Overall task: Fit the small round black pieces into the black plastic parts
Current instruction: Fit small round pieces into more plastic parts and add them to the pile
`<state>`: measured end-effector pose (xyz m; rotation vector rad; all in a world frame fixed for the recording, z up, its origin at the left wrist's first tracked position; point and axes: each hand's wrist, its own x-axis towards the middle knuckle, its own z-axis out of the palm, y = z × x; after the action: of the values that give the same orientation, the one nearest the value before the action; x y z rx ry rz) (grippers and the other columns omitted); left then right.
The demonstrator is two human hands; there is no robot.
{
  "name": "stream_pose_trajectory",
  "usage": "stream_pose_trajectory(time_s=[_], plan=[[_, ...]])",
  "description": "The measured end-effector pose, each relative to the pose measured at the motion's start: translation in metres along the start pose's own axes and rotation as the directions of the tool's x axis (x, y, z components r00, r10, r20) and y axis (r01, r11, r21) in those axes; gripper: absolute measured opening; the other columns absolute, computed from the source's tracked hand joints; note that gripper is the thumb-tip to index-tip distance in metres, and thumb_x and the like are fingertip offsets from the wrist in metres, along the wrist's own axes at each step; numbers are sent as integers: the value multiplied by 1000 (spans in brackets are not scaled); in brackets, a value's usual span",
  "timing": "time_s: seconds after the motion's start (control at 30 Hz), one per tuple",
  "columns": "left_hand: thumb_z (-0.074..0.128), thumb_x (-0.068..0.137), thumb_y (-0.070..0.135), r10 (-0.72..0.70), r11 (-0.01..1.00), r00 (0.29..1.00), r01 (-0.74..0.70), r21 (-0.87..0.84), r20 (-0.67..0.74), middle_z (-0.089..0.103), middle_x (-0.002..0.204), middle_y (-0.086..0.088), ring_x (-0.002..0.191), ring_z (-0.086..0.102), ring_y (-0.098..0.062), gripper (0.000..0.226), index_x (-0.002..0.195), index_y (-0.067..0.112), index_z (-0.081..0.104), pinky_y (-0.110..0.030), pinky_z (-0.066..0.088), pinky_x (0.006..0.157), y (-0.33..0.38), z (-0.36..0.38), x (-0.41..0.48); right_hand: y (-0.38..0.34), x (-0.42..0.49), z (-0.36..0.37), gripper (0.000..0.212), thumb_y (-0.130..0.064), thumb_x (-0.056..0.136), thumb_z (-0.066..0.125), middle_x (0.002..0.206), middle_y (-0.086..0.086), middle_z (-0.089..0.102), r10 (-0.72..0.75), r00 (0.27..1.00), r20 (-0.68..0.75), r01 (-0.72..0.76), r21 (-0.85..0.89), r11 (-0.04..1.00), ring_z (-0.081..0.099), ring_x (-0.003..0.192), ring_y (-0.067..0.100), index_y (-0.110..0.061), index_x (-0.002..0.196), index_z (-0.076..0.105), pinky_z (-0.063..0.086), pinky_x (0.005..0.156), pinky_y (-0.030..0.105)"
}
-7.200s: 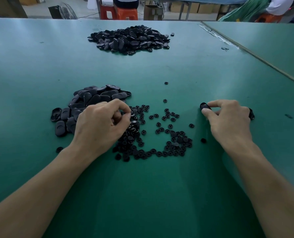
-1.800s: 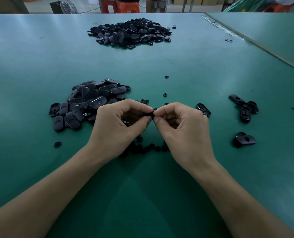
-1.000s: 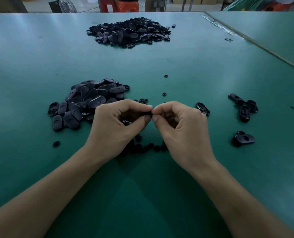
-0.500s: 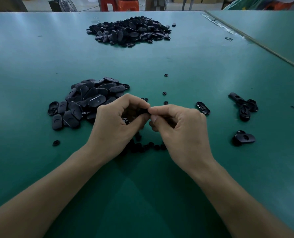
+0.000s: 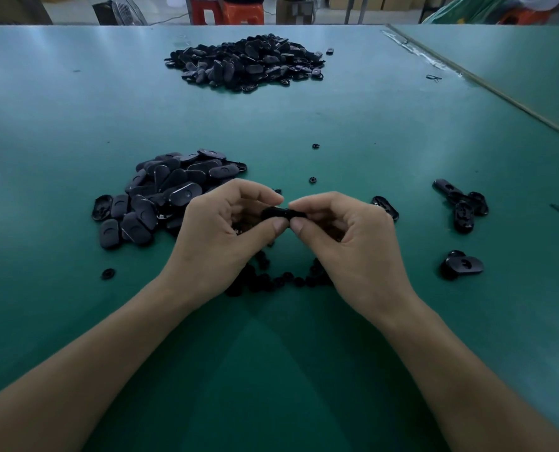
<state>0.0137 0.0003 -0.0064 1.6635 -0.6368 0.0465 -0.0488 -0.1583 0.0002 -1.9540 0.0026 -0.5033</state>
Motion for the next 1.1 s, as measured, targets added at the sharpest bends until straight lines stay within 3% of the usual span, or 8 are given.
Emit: stream_pose_trajectory(time_s=[0.43, 0.7, 1.1], plan=[[81, 78, 1, 26, 998, 1000, -25, 63, -16, 77, 91, 7, 75, 71, -4, 31, 95, 26, 73, -17, 55, 74, 0, -1, 0, -1, 1, 2, 11, -13, 88, 70, 69, -10, 68, 78, 996, 31, -78, -19, 997, 58, 60, -2, -24, 84, 68, 43, 56, 10], [82, 75, 0, -16, 1000, 999, 15, -14, -36, 78, 85, 1, 71, 70, -6, 26, 90, 20, 75, -18, 56, 72, 1, -3, -1, -3, 1, 0, 13, -11, 88, 71, 76, -7, 72, 65, 997, 41, -65, 11, 998, 67, 70, 8, -24, 88, 71, 56, 67, 26], [79, 78, -6, 65, 996, 995, -60, 68, -78, 75, 83, 2, 67, 66, -2, 27, 88, 18, 72, -15, 52, 66, 3, -2, -3, -1, -1, 1, 15, -9, 89, 71, 80, -13, 73, 17, 999, 27, -17, -16, 1000, 69, 75, 0, -20, 98, 76, 54, 72, 17]])
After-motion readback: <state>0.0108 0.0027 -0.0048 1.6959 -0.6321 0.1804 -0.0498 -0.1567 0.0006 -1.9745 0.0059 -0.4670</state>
